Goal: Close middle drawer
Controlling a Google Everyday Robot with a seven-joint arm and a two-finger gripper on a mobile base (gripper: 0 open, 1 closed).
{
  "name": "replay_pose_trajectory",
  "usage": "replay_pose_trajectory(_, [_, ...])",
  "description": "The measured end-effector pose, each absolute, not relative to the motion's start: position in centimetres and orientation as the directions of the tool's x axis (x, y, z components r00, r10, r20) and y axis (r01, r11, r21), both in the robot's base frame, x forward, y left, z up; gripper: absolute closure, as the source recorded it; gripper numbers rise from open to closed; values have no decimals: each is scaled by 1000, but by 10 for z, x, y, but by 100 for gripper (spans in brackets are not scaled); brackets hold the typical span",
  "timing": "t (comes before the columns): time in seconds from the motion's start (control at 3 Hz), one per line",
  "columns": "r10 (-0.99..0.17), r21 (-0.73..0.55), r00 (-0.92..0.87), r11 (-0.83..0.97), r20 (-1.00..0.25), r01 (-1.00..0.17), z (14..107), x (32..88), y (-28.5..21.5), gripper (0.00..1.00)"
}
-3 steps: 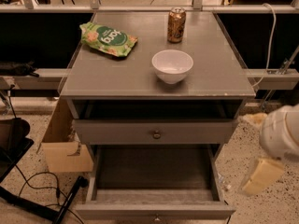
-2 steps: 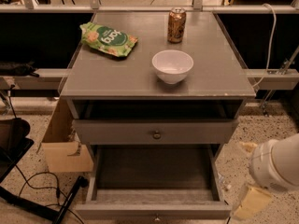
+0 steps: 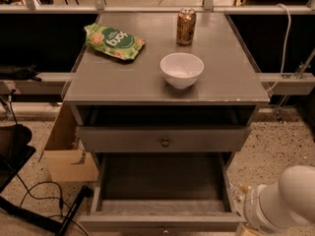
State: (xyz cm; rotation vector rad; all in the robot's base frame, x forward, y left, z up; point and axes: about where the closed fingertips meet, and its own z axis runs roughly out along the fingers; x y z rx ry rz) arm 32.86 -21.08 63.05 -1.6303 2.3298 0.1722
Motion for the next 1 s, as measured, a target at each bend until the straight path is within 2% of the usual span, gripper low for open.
replay_pose_trajectory(1.0, [-875,-15,-369,393,-312,-919,567,320,-207,0])
